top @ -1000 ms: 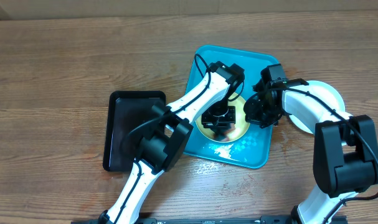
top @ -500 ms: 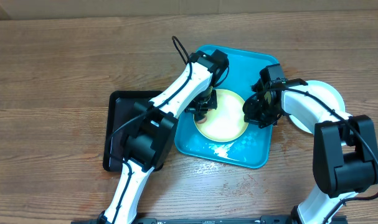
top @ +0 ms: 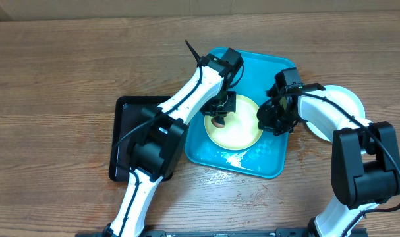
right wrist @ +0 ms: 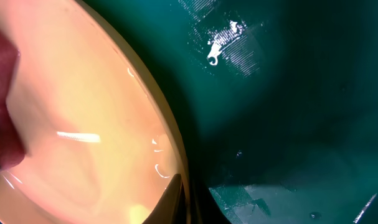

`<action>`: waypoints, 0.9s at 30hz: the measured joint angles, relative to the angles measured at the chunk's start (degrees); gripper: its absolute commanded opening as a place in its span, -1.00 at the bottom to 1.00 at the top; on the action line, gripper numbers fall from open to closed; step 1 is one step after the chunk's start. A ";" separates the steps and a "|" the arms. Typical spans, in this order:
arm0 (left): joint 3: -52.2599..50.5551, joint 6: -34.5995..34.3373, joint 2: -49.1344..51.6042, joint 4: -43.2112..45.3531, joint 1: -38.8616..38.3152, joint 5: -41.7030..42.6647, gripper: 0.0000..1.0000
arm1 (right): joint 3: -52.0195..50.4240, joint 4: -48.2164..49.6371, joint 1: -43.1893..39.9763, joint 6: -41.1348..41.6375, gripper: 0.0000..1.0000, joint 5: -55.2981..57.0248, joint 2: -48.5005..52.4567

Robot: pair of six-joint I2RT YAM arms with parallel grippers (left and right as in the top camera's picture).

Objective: Clean dirty plates on tray and stack at the side
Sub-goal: 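Scrub the yellow plate with the sponge while the right gripper holds it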

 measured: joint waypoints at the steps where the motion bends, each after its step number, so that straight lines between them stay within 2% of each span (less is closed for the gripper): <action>1: 0.00 0.00 0.00 0.02 -0.09 0.13 -0.92 | 0.00 -0.02 -0.02 0.00 -0.92 -0.02 0.00; 20: 0.00 0.24 0.00 -0.90 -0.37 0.31 -0.91 | 0.00 -0.15 -0.02 -0.02 -0.92 0.02 0.00; 23: 0.07 -0.15 0.00 -2.73 -0.61 -2.51 -0.91 | 0.00 -0.50 -0.02 -0.02 -0.92 0.00 0.00; 27: 0.09 -2.64 0.00 -9.62 -0.81 -9.75 -0.92 | 0.02 -0.52 -0.02 -0.02 -0.92 -0.02 0.00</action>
